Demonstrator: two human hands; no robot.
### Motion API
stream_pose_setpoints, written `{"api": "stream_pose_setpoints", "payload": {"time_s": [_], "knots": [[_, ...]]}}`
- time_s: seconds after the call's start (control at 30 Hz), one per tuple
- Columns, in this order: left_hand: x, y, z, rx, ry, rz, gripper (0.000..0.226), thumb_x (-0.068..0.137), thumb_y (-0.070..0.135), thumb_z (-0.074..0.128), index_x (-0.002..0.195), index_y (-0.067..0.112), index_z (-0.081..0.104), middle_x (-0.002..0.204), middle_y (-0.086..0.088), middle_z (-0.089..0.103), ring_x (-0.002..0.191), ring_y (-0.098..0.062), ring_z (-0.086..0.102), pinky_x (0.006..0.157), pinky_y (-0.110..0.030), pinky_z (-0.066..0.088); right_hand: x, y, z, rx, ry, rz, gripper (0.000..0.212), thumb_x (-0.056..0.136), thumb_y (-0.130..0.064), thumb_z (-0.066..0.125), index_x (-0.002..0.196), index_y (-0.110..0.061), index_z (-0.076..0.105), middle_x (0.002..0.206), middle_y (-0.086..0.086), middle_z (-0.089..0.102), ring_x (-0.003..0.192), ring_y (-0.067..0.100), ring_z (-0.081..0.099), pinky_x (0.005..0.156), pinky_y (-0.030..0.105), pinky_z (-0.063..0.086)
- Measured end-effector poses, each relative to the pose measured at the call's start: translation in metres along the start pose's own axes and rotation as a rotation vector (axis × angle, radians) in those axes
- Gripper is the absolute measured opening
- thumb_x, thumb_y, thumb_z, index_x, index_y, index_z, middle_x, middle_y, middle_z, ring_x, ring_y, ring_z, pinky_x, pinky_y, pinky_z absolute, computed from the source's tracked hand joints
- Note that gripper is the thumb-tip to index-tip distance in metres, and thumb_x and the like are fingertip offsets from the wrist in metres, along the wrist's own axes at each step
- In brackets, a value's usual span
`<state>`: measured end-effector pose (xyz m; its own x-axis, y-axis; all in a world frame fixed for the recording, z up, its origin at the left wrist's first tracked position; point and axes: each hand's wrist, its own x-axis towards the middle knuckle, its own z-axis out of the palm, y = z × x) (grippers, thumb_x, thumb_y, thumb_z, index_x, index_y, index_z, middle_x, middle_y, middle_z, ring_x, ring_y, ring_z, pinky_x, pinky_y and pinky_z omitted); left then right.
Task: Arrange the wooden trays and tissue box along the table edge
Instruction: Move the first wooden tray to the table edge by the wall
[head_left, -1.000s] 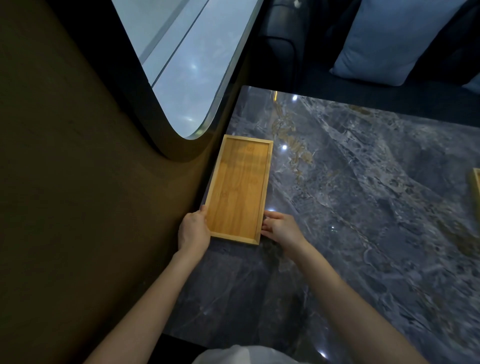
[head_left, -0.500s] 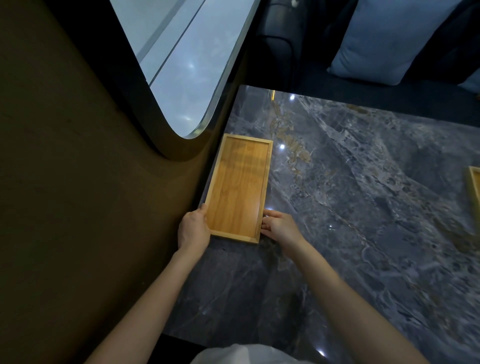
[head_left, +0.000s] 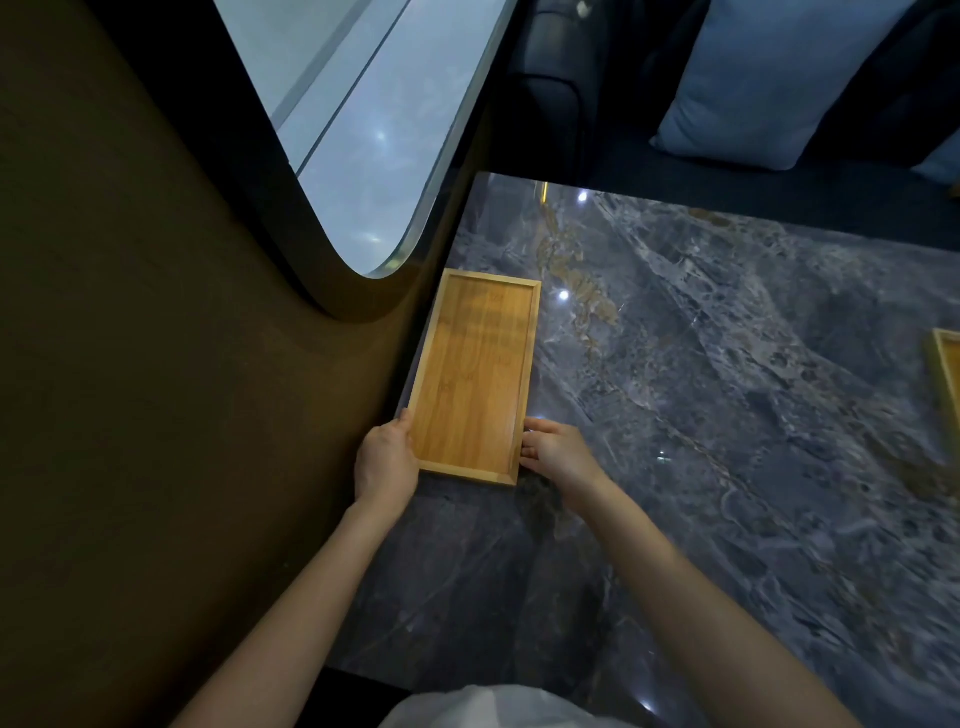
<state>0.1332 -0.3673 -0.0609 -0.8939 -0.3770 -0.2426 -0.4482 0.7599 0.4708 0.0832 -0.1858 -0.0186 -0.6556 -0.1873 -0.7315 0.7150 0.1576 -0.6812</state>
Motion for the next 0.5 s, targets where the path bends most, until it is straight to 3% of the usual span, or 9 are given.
{"api": "stream_pose_setpoints", "payload": {"time_s": [0.27,0.37,0.5], "knots": [[0.0019,0.0005,-0.0056,-0.006,-0.02,-0.017,0.042,0.094,0.003,0.04,0.136,0.006,0.04,0.124,-0.017,0.06,0.105,-0.028,0.062,0.09,-0.042,0.055,0.0007,0.0005,0.0029,-0.005,-0.006,0.038,0.034,0.091,0.002,0.039,0.123,0.004,0.053,0.091,0.006,0.061,0.088,0.019,0.058,0.069,0.021,0.049],[-0.0014,-0.0007,-0.0067,0.0,-0.019,-0.042,0.042,0.095,0.004,0.038,0.137,0.007,0.038,0.123,-0.017,0.06,0.101,-0.028,0.062,0.087,-0.042,0.055,-0.0003,0.0024,0.0039,0.006,-0.008,0.046,0.035,0.092,0.001,0.039,0.124,0.003,0.052,0.091,0.007,0.06,0.092,0.02,0.057,0.083,0.028,0.048],[-0.0055,0.0002,-0.0063,0.029,-0.008,-0.024,0.042,0.095,0.004,0.036,0.138,0.006,0.037,0.119,-0.018,0.062,0.098,-0.027,0.063,0.087,-0.039,0.055,0.0018,0.0061,0.0021,-0.01,-0.016,0.054,0.036,0.09,-0.001,0.039,0.123,0.001,0.053,0.083,0.003,0.061,0.079,0.016,0.057,0.076,0.026,0.049]]}}
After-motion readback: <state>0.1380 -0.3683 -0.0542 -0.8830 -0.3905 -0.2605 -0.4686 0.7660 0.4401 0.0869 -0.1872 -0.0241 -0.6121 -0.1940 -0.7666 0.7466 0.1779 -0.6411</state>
